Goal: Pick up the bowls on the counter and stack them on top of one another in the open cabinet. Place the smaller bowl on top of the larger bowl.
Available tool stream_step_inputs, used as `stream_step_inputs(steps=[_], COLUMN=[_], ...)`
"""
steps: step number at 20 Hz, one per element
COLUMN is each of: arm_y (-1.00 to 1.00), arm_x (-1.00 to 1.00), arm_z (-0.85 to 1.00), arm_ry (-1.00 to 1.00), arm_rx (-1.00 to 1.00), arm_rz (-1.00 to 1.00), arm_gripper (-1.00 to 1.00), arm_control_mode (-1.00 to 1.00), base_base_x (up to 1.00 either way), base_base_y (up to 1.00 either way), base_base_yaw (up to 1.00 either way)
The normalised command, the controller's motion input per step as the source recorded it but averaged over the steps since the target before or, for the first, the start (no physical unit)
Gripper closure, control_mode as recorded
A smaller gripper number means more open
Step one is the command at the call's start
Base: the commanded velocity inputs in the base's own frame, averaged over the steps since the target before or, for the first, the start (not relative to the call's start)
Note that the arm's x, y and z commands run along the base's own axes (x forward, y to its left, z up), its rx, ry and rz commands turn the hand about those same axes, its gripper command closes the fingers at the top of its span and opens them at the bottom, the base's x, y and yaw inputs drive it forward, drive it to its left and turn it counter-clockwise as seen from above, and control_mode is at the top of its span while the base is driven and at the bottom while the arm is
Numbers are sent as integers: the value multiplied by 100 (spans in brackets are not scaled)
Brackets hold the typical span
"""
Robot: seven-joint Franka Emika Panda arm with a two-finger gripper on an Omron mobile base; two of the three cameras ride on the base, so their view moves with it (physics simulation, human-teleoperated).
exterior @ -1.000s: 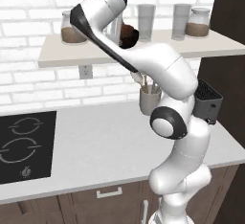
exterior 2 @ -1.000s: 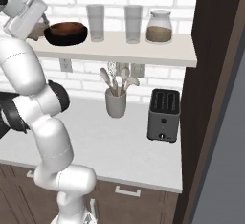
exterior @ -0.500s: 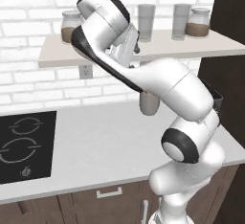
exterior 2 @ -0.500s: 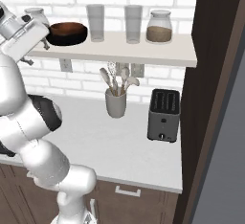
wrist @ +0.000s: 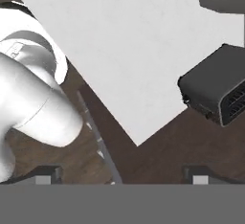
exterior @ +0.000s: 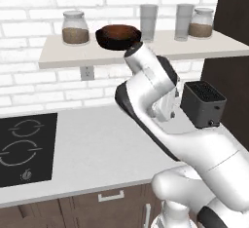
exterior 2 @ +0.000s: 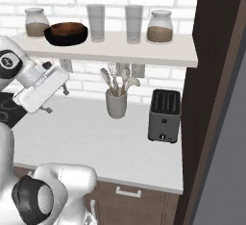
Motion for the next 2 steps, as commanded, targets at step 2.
stream_step_inputs(steps=[2], arm_y=[-100], arm_x=[-100], arm_z=[-100], arm_ry=[-18], arm_rx=[6], arm_rz=[12], arm_gripper=[-100], arm_control_mode=[-100], base_base_x=[0], base_base_y=[0], base_base_yaw=[0])
